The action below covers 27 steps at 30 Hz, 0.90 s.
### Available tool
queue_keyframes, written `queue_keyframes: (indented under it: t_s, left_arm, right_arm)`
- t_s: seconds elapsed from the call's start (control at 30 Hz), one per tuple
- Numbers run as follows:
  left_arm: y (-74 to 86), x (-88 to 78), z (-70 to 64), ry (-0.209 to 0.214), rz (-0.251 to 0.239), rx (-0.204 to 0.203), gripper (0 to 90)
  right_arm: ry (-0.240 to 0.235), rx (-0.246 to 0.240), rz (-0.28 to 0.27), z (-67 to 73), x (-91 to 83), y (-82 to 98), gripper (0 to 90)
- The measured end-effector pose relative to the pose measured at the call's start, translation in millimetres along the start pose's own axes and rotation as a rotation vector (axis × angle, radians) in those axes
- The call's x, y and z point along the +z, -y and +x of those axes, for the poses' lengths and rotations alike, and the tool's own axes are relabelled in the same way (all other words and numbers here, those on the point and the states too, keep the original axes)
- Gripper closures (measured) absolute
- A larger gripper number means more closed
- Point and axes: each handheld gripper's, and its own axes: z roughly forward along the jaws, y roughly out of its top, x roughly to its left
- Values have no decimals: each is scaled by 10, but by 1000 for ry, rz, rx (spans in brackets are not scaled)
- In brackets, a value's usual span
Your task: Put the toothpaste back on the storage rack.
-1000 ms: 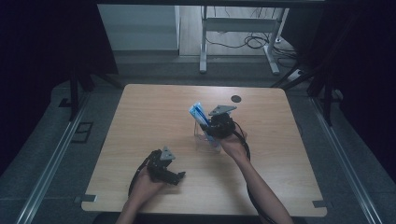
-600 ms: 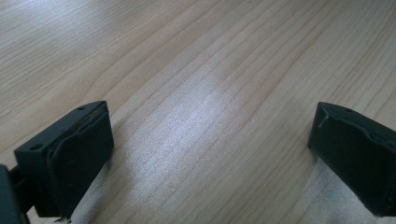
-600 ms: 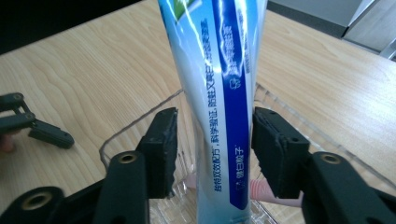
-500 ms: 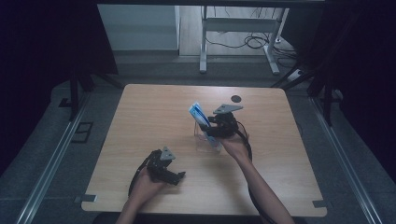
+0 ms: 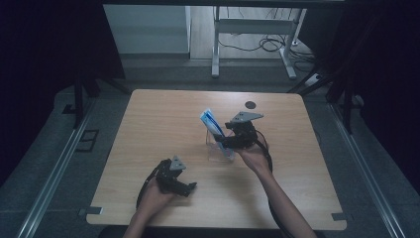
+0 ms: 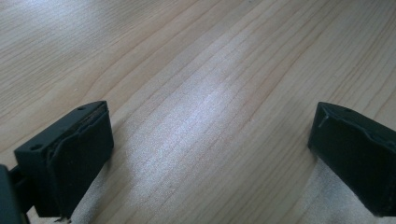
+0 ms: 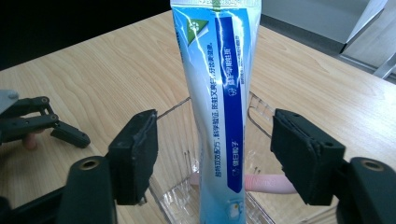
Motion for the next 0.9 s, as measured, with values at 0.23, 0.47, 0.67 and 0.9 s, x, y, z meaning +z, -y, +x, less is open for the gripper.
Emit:
queue_keyframes:
  t_s: [0.23, 0.47, 0.67, 0.9]
  left_arm:
    - [0, 0, 0, 0, 0, -1, 1]
    - [1, 2, -2, -1, -3, -3, 1]
    - [0, 2, -2, -1, -3, -3, 1]
    - [0, 2, -2, -1, -3, -4, 1]
  right_arm:
    - [-4, -29, 0, 40, -49, -16, 270]
    - [-15, -42, 3, 89, -85, 2, 246]
    - [-24, -40, -4, 89, -157, 12, 236]
    - [-31, -38, -4, 75, -223, 52, 222]
